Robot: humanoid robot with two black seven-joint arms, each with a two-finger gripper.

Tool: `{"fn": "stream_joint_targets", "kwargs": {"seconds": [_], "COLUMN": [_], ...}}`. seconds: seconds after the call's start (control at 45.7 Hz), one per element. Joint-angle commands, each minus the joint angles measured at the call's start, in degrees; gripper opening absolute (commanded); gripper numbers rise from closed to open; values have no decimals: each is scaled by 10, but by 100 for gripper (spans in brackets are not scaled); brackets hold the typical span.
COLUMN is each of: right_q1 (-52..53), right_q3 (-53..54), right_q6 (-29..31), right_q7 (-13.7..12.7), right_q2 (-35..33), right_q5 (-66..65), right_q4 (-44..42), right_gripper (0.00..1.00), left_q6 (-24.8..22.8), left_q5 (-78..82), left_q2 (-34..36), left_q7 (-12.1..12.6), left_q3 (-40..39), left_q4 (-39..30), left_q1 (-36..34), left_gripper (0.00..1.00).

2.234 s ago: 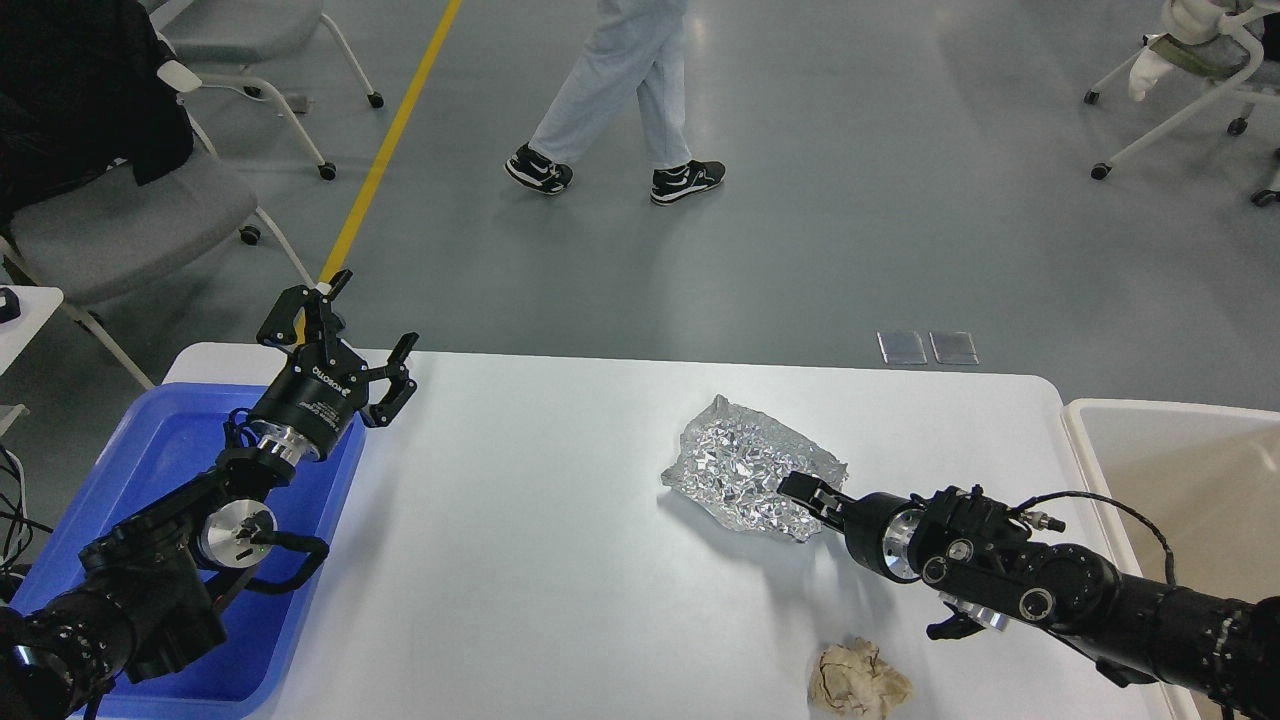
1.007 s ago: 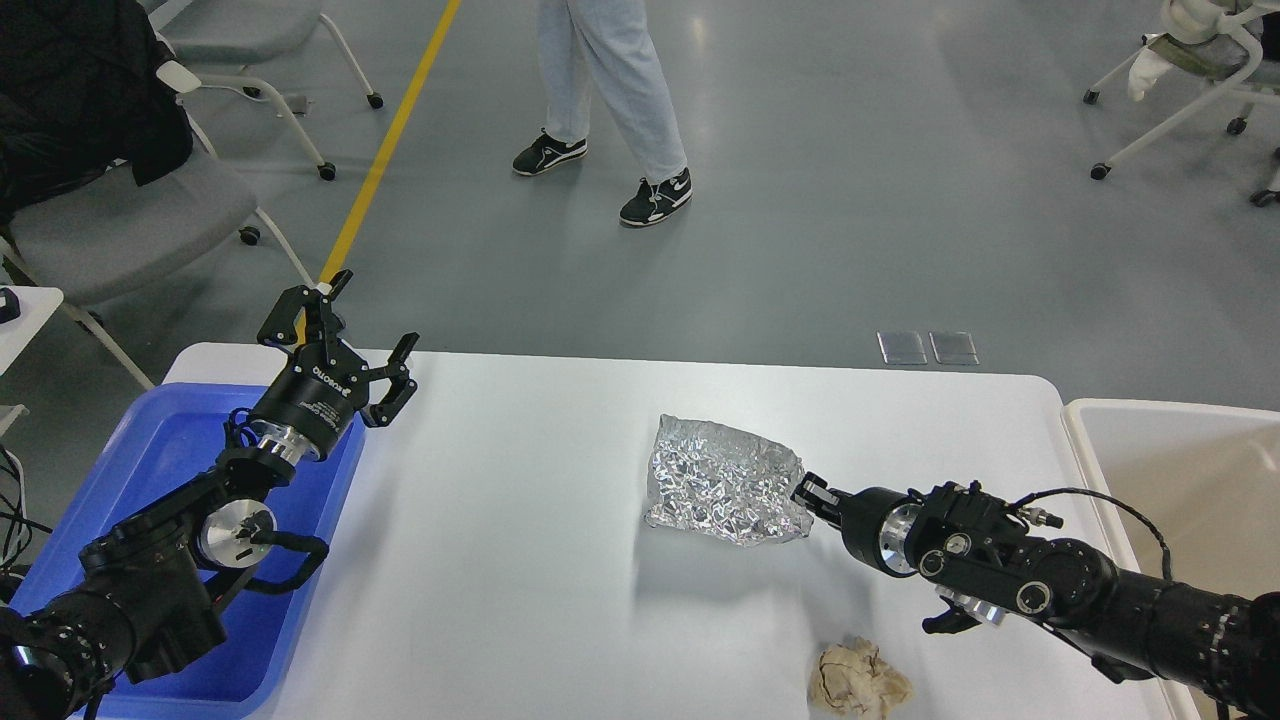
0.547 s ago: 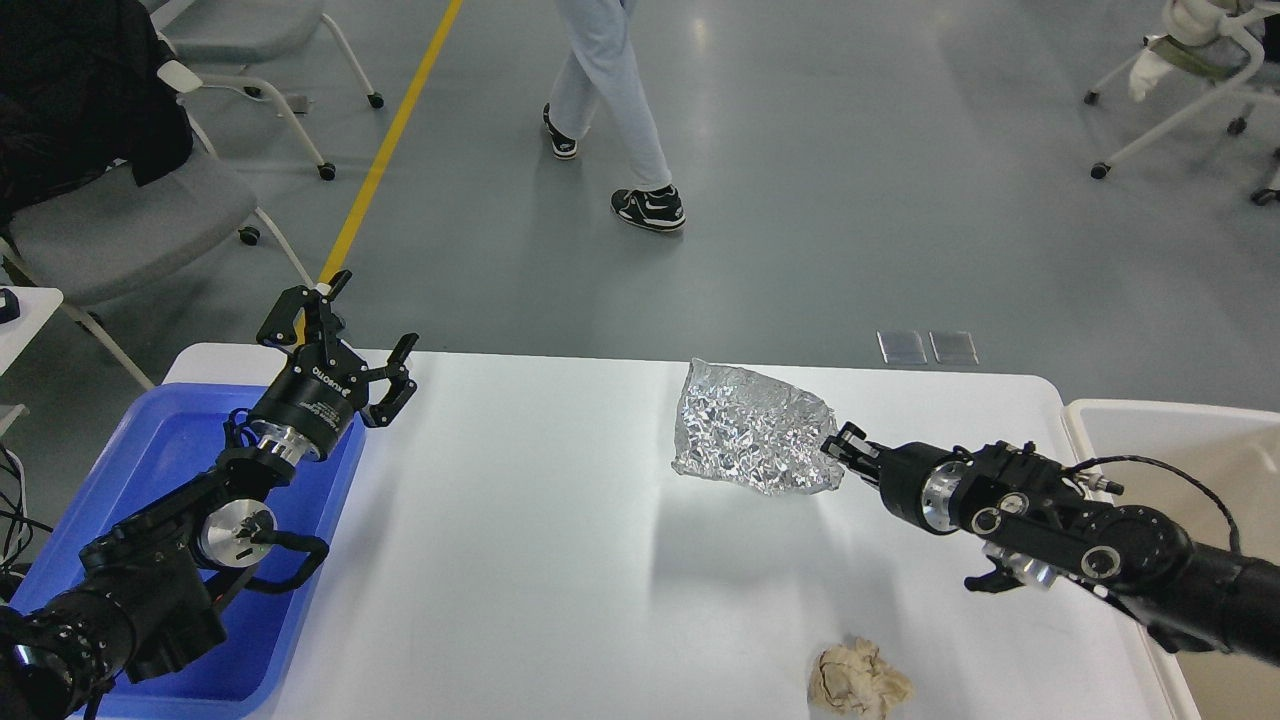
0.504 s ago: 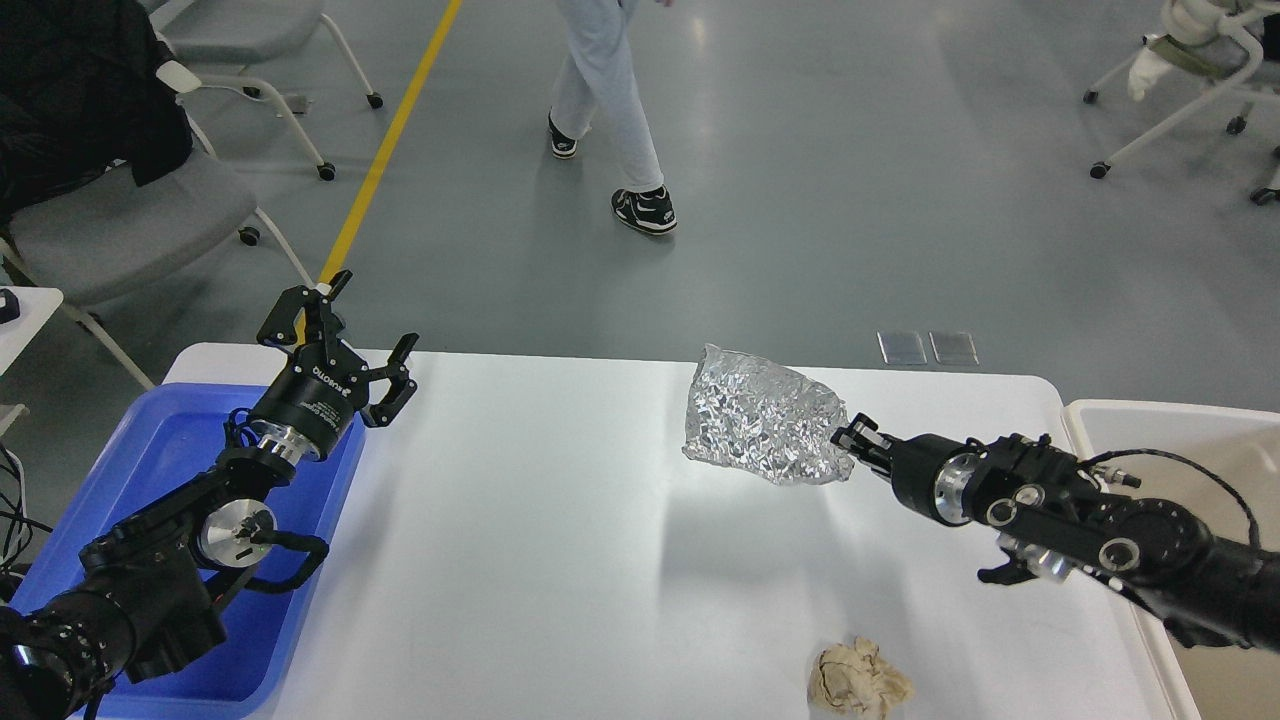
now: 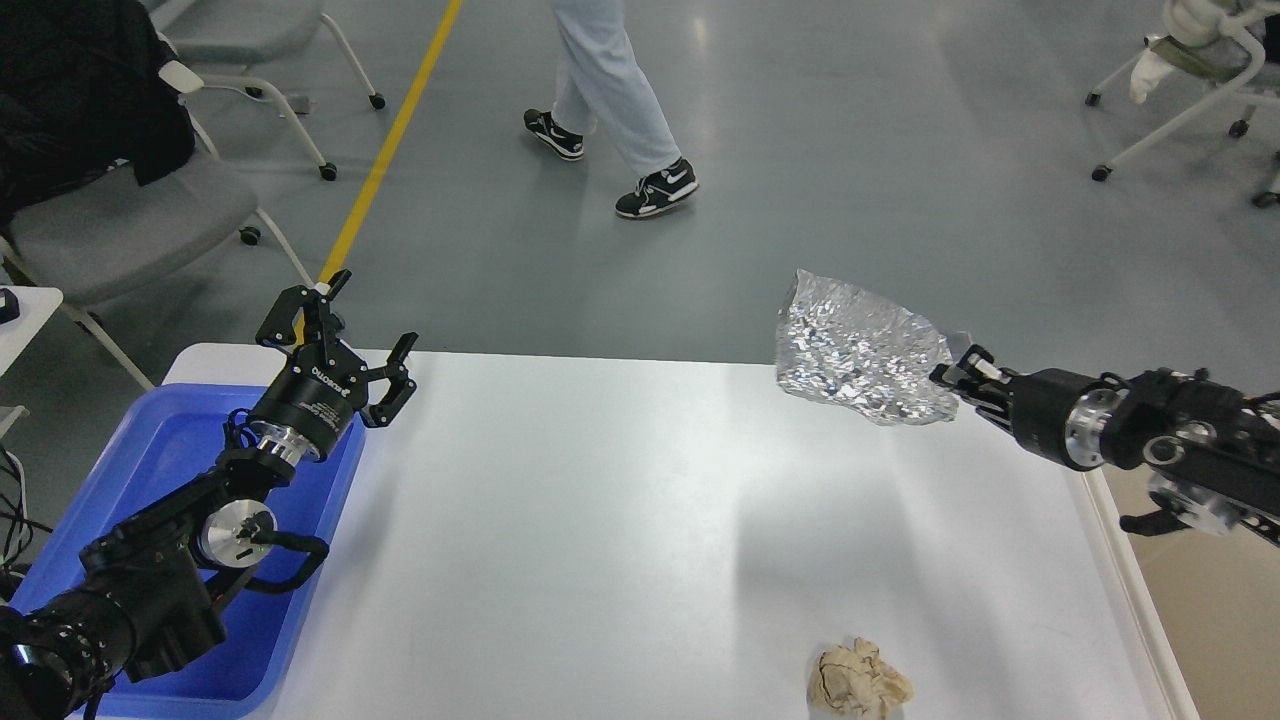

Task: Tidy desktop
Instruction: 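Lift the foil ball with the right gripper and carry it over the beige bin, then open the right gripper to drop the foil ball into the beige bin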

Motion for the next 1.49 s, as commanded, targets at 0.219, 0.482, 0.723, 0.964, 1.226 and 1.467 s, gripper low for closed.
{"fn": "stream_joint_targets", "kwargs": {"seconds": [0.219, 0.482, 0.723, 0.964, 1.226, 1.467], "right_q1": [9, -25, -69, -134, -213, -245], "right_q3": [23, 10, 12, 14, 19, 20], "right_q6": [57, 52, 48, 24, 8, 8], "right_q7": [-6, -10, -25, -40, -40, -42], "right_q2": [-103, -12, 67, 91, 109, 146], "right_q5": [57, 155, 235, 330, 397, 424], "right_q4": [-112, -353, -525, -587, -595, -625], "right_gripper": [0, 0, 0, 0, 0, 0], "left_q6": [0, 0, 0, 0, 0, 0], "left_q5": [0, 0, 0, 0, 0, 0], "left_q2": [0, 0, 0, 0, 0, 0], "left_q7": [-1, -1, -1, -1, -1, -1], "left_q3": [0, 0, 0, 0, 0, 0], "left_q4": [0, 0, 0, 0, 0, 0], "left_q1": [0, 0, 0, 0, 0, 0], "left_gripper": [100, 100, 100, 100, 100, 100]}}
